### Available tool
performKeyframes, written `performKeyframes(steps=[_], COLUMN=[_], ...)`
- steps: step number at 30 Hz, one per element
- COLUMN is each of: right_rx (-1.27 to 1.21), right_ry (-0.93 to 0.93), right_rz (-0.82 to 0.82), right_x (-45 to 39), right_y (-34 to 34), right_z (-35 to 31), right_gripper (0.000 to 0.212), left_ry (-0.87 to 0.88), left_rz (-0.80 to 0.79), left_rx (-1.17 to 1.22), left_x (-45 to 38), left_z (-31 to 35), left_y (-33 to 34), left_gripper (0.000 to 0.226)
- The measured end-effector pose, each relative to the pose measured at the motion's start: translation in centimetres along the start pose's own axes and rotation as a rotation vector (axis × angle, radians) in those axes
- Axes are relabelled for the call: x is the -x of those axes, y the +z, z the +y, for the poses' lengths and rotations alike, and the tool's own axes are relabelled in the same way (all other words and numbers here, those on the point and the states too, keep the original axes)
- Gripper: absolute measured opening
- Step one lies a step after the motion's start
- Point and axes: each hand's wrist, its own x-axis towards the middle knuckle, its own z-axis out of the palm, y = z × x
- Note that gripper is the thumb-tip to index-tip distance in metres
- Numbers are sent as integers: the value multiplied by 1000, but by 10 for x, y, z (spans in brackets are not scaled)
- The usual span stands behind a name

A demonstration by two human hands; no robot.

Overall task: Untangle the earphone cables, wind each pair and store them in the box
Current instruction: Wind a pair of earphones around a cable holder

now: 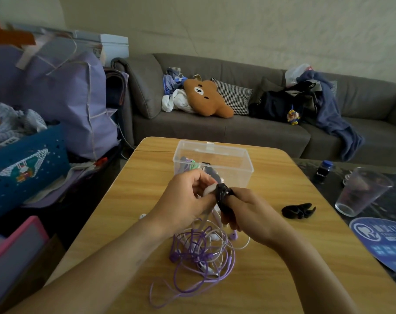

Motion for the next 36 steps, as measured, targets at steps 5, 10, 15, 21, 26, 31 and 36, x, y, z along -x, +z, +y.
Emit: performKeyframes(steps=[5,10,15,21,26,31,36], right_rx=[176,321,482,706,805,953,905], right_ry=[65,160,187,152,119,-21,-39], right_rz=[-70,-159,-152,-66,-80,-106,-115], right_x=[1,3,4,5,5,7,6], right_y=[-6,-9,-5,4,4,8,8], right_z=[1,1,-3,-3,0,-2,-4], right_gripper=[35,35,35,34,23,13,24], left_ry=[12,9,-48,-133,-257,-203,-100], left_rz=[-52,-134,-180,-302,-480,-473,-329], left_rx=[-22,-104,-104,-95,141,166,88], left_x=[0,2,2,4,3,6,6], left_z=[2,-1,-2,6,10,15,9], left_y=[-1,1,3,4,-5,3,8], left_gripper=[16,12,6,8,53,39,20])
